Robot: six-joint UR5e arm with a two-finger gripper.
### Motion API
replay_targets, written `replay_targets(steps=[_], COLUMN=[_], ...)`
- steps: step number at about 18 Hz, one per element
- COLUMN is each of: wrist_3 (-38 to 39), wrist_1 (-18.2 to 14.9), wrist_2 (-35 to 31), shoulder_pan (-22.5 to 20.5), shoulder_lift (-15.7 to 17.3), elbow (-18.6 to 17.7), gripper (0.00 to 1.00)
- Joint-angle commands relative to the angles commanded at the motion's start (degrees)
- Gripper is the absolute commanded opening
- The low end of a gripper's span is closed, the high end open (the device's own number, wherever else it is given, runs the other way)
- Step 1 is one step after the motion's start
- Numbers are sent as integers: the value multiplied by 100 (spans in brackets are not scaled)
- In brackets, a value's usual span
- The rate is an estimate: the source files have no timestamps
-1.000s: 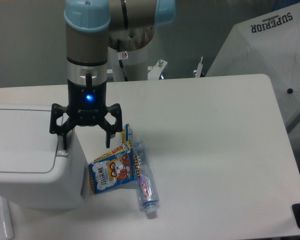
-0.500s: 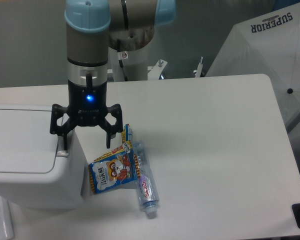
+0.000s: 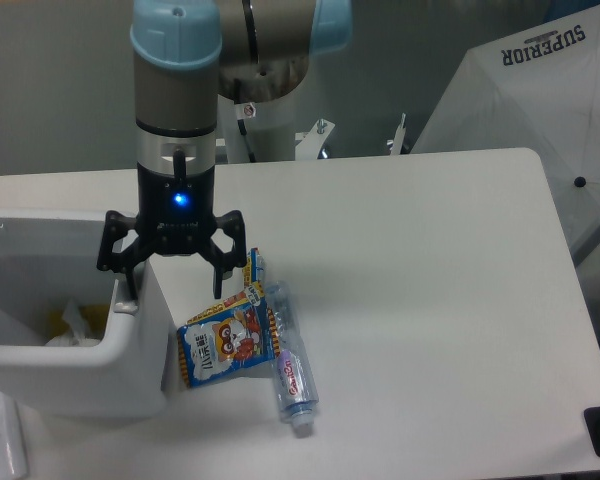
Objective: Open the trash can
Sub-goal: 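Push the trash can lid open with the gripper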
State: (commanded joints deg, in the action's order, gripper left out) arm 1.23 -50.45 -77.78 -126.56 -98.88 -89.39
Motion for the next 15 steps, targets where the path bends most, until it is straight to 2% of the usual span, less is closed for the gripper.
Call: replay_targets(steps=[4, 6, 12, 15], wrist_3=[-9, -105, -2019, -2303], wrist_1=[35, 35, -158, -299], wrist_2=[-122, -613, -1748, -1969], shoulder_pan=[-79, -236, -404, -536], shoulder_lift=[9, 26, 35, 35], elbow=[228, 325, 256, 203], gripper=[100, 100, 100, 100])
